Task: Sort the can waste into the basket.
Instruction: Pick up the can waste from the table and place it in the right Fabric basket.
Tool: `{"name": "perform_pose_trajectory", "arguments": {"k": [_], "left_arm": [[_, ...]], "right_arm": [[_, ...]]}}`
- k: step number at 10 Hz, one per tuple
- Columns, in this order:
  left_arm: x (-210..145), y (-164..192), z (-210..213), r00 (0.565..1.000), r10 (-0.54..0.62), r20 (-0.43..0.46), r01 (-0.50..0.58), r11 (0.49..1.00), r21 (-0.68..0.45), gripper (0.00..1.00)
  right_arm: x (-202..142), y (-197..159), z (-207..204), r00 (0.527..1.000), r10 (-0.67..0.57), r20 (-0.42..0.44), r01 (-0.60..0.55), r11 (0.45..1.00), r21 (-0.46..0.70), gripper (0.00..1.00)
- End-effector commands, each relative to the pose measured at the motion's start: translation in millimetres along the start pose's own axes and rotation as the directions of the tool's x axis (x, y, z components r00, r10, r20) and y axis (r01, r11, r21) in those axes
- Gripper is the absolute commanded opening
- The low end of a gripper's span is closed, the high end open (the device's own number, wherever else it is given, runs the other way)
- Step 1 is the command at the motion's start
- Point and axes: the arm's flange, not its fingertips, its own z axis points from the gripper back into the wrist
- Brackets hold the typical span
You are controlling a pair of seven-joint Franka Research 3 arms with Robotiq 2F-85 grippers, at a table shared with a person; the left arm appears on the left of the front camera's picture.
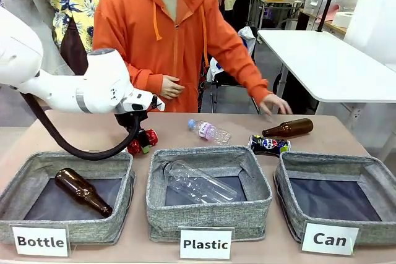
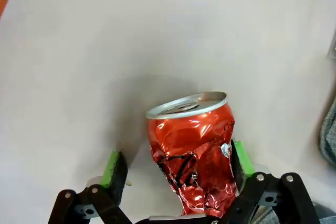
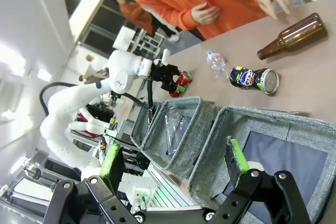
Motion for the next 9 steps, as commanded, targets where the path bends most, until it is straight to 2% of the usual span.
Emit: {"name": "perform_pose_trajectory", "arguments": {"k": [1, 2, 3, 4, 6, 7, 9], "left_arm": [[6, 1, 9, 1.0, -0.021, 0.023, 0.02, 1.0, 0.019, 0.85], [6, 1, 10, 1.0, -0.015, 0.017, 0.014, 1.0, 0.016, 0.41], [6, 1, 10, 1.0, -0.015, 0.013, 0.015, 1.0, 0.017, 0.26], [5, 0, 9, 1.0, -0.016, 0.011, 0.016, 1.0, 0.019, 0.0], [0, -1, 16, 1.0, -0.016, 0.022, 0.016, 1.0, 0.014, 0.0], [-5, -5, 28, 0.999, -0.03, 0.042, 0.029, 0.999, 0.024, 0.04], [-13, -4, 61, 0.99, -0.077, 0.114, 0.069, 0.994, 0.08, 0.0]], "right_arm": [[2, 0, 0, 0.999, 0.027, 0.02, -0.028, 0.999, 0.016, 1.0], [2, 0, 0, 0.999, 0.027, 0.02, -0.028, 0.999, 0.016, 1.0], [2, 0, 0, 0.999, 0.027, 0.02, -0.028, 0.999, 0.016, 1.0], [2, 0, 0, 0.999, 0.027, 0.02, -0.028, 0.999, 0.016, 1.0], [2, 0, 0, 0.999, 0.027, 0.02, -0.028, 0.999, 0.016, 1.0], [2, 0, 0, 0.999, 0.027, 0.02, -0.028, 0.999, 0.016, 1.0], [2, 0, 0, 0.999, 0.027, 0.02, -0.028, 0.999, 0.016, 1.0]]}}
